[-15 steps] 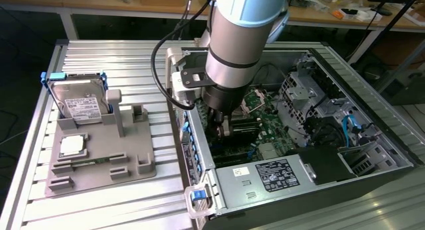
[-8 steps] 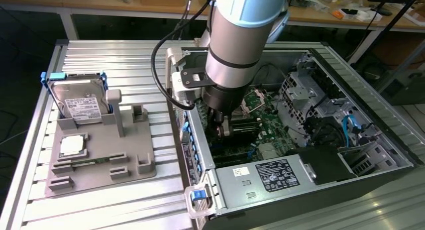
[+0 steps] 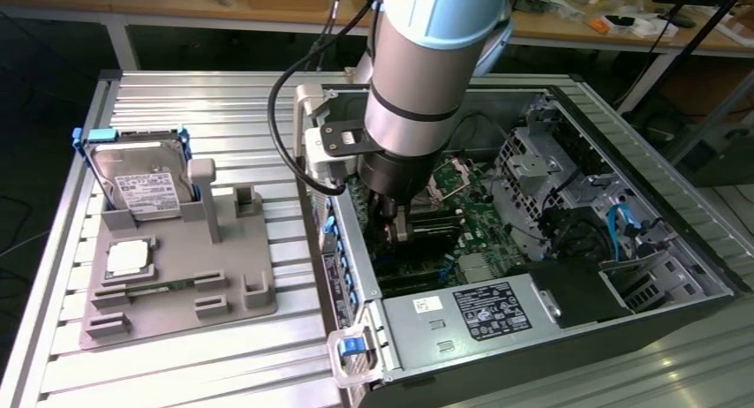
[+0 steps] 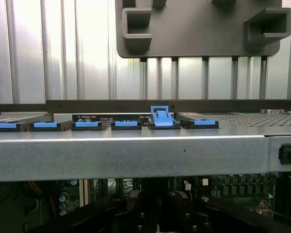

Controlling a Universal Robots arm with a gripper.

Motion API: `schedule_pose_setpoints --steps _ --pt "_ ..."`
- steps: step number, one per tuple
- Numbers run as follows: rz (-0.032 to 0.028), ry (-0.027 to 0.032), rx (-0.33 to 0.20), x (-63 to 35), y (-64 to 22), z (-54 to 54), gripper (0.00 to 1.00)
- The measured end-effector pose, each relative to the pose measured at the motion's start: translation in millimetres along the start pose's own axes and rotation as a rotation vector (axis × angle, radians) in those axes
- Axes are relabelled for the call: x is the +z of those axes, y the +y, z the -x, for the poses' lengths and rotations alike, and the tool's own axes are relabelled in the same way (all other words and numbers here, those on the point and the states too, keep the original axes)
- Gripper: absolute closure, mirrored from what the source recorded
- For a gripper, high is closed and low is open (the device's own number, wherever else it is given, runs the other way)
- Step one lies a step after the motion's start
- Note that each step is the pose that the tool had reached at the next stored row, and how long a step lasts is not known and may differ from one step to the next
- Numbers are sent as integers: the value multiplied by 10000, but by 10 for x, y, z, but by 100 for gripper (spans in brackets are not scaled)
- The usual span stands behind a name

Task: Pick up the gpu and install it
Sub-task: 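Press down on the gpu until it lock into place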

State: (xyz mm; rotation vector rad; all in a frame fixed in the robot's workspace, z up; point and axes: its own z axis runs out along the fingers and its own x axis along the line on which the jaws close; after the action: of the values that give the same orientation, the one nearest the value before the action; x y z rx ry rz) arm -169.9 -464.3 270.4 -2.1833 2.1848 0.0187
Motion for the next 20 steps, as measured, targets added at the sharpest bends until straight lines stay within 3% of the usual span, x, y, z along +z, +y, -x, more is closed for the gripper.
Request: schedule_pose_setpoints --steps 3,6,16,20 --pt "-19 -27 1 -42 -3 5 89" --pt "-1 -1 0 -167 -5 9 89" --pt "-1 0 0 -178 -6 9 89" --pt "0 -1 0 -177 -44 10 89"
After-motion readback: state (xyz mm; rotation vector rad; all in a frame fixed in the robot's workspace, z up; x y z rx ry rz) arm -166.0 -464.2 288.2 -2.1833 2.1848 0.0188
